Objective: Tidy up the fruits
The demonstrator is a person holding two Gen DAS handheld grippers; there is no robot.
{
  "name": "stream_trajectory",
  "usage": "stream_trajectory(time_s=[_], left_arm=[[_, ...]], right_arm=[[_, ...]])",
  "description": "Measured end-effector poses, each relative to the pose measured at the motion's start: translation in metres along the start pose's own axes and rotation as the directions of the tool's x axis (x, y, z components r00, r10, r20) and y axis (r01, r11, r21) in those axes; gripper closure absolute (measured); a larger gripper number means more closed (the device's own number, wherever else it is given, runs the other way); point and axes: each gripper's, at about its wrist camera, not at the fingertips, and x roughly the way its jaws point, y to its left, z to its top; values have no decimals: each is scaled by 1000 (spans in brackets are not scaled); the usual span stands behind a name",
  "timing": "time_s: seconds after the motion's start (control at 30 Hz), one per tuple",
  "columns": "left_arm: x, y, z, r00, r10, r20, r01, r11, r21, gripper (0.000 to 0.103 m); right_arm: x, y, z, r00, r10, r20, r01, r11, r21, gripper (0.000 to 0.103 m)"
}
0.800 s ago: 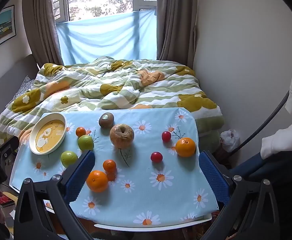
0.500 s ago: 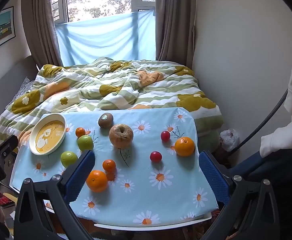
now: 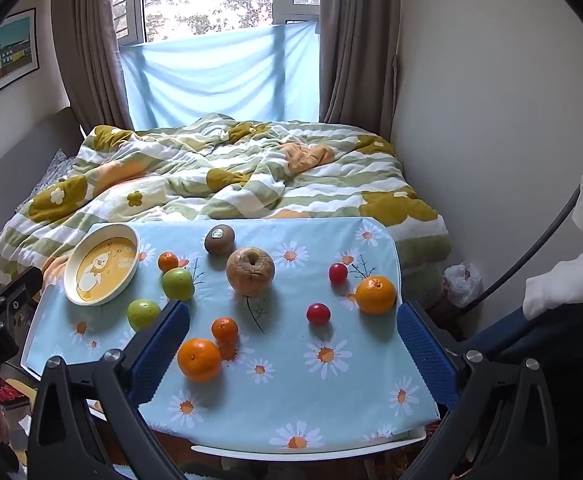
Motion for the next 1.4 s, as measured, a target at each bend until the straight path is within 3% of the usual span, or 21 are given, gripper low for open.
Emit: stream_trajectory(time_s=[1.4], left_arm=[[13, -10, 8, 999, -35, -12, 35, 999, 7, 0]], right_arm=[[6, -1, 0, 1000, -2, -4, 2, 1000, 6, 0]])
